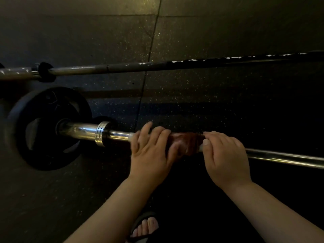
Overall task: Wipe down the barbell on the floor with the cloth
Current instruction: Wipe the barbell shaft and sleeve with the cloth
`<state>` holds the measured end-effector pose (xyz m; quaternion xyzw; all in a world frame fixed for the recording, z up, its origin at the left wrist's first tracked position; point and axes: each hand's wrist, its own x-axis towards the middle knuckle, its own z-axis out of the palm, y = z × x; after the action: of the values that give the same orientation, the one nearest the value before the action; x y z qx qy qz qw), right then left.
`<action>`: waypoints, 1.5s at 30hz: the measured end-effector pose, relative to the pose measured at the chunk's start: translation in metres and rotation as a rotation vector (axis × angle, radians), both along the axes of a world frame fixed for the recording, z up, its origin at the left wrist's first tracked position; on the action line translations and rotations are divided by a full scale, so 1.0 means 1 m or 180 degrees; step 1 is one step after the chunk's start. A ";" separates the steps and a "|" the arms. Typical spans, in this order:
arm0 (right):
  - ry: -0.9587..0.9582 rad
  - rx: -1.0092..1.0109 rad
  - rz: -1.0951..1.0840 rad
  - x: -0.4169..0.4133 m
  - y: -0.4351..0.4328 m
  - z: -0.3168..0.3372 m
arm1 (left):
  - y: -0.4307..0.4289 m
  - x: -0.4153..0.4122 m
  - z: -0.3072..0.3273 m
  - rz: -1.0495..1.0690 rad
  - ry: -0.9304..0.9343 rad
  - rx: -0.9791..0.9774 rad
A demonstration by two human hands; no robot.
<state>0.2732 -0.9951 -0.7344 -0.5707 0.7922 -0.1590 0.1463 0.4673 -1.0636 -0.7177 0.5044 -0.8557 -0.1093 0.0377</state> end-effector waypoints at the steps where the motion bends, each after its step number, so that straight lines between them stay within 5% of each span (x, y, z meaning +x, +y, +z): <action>1: 0.0027 -0.0021 0.0020 0.000 0.001 0.000 | -0.003 -0.008 -0.002 -0.0099 -0.0063 0.0075; 7: 0.0229 0.0143 0.0063 -0.007 -0.002 0.000 | -0.004 -0.047 -0.005 -0.1014 -0.0321 0.0018; 13: 0.0325 0.0042 0.0061 -0.011 0.001 -0.003 | -0.017 -0.019 -0.002 0.0645 -0.0152 0.0104; 19: 0.0530 0.0292 0.0215 -0.014 -0.001 -0.001 | 0.006 -0.062 0.000 -0.0461 -0.0222 0.0264; 24: 0.0418 0.0027 0.0221 -0.019 0.003 -0.003 | -0.012 -0.052 0.002 0.0227 -0.0534 0.0130; 30: 0.0444 0.0058 0.0157 -0.013 -0.002 -0.004 | -0.012 -0.054 -0.004 -0.0484 -0.0097 0.0033; 34: 0.0431 -0.0101 0.0107 -0.013 0.001 -0.004 | 0.011 -0.032 -0.016 0.0283 0.0113 -0.0203; 40: 0.0431 -0.0165 0.0133 -0.015 0.002 -0.006 | -0.001 -0.013 -0.020 -0.0131 -0.0127 -0.0160; 43: 0.0391 -0.0261 0.0081 -0.014 0.003 -0.006 | -0.016 -0.001 -0.016 0.1056 0.0221 -0.0027; 45: 0.0373 -0.0228 0.0079 -0.009 0.001 -0.006 | -0.014 -0.015 -0.013 0.1092 0.0268 0.0041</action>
<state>0.2644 -0.9942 -0.7409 -0.5936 0.7861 -0.1518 0.0811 0.4521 -1.0774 -0.7307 0.6383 -0.7539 -0.1279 0.0884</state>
